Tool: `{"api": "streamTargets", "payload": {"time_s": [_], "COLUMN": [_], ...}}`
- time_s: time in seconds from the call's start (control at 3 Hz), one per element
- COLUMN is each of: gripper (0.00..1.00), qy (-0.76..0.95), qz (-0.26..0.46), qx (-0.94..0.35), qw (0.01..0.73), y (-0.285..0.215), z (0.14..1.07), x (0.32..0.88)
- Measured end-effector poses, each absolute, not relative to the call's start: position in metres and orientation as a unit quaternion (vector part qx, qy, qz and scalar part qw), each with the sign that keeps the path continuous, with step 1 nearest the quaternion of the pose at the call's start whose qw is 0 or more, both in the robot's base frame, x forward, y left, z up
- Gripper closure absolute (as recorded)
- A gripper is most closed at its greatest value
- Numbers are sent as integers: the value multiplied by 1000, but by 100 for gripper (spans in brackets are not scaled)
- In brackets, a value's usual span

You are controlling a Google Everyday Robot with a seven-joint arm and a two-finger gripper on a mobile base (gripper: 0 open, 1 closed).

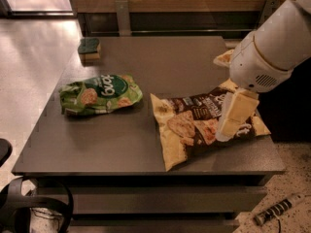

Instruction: Move brown chip bag near sponge

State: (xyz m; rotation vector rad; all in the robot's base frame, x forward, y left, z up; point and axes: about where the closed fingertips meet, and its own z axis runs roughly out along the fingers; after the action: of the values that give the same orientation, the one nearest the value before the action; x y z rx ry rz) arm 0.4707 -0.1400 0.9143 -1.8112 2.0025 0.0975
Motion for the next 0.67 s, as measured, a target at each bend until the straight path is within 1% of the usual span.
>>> {"api": "streamTargets", "payload": {"time_s": [0.67], "gripper": [0], "qy": [711], "qz": [124], "qx": [-638], "qw": [269], "y": [-89], "z": [845], "x": [478]}}
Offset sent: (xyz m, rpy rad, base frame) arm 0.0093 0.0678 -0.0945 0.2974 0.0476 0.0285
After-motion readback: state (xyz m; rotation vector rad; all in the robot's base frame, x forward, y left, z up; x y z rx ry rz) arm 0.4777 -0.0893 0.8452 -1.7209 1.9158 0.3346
